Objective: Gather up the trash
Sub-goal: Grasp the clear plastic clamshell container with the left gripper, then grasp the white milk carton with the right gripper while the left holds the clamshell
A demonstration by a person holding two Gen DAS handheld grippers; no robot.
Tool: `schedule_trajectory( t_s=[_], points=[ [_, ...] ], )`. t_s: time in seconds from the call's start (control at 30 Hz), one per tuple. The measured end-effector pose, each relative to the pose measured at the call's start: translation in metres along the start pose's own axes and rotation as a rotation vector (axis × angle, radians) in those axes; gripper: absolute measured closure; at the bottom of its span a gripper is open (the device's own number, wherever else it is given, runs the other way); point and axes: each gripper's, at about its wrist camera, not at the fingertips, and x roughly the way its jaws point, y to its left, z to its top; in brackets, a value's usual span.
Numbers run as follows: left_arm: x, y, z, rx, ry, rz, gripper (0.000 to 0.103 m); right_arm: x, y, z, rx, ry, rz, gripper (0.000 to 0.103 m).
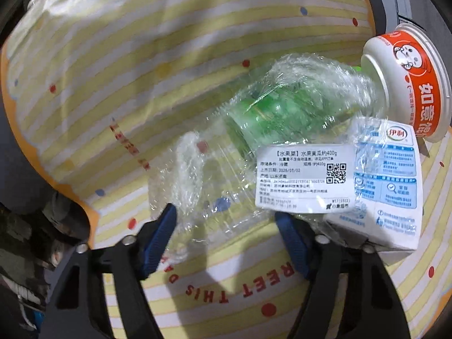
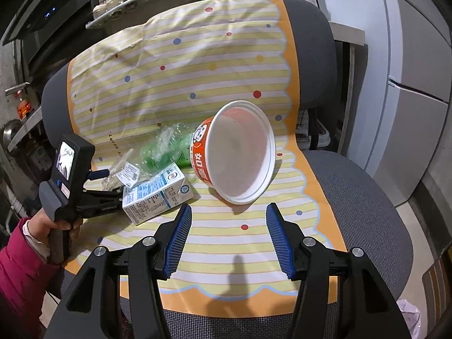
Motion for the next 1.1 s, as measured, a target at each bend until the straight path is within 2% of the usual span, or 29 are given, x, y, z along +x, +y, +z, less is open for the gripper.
schedule_trajectory(
  t_s=[0.1,0.2,0.23,0.37,0.43,0.5,0.53,0.67,0.83,0.9,1.1],
  points=[
    [-0.019,0.003,-0.001,-0.021,-0.058,0.023,0.051,-0.003,-0.002,-0.002,0.011,-0.004,0.003,0.047],
    [-0.044,0.01,-0.002,-0.057,-0.121,0.054,0.068,-0.007,-0.001,-0.005,0.013,-0.007,0.007,0.047],
    [-0.053,0.014,-0.002,-0.076,-0.143,0.067,0.07,-0.009,0.0,-0.006,0.013,-0.008,0.01,0.047],
    [-0.082,0.039,-0.004,-0.221,-0.184,0.062,0.083,-0.02,0.004,-0.008,0.013,-0.02,0.022,0.047],
    [-0.092,0.052,-0.002,-0.31,-0.185,0.045,0.098,-0.027,0.006,-0.01,0.011,-0.03,0.027,0.047],
    [-0.103,0.066,-0.01,-0.396,-0.189,0.002,0.098,-0.033,0.007,-0.012,0.01,-0.035,0.033,0.047],
    [-0.113,0.068,-0.016,-0.417,-0.194,0.009,0.099,-0.036,0.008,-0.013,0.011,-0.036,0.035,0.047],
    [-0.135,0.062,-0.036,-0.428,-0.179,-0.017,0.098,-0.041,0.012,-0.02,0.016,-0.024,0.059,0.047],
    [-0.159,0.049,-0.067,-0.464,-0.172,0.033,0.098,-0.035,0.028,-0.025,0.007,-0.001,0.102,0.047],
    [-0.161,0.049,-0.076,-0.491,-0.173,0.076,0.098,-0.026,0.041,-0.025,-0.007,0.01,0.115,0.039],
    [-0.151,0.063,-0.087,-0.541,-0.16,0.09,0.098,0.013,0.089,-0.024,-0.085,0.024,0.125,0.027]
  ],
)
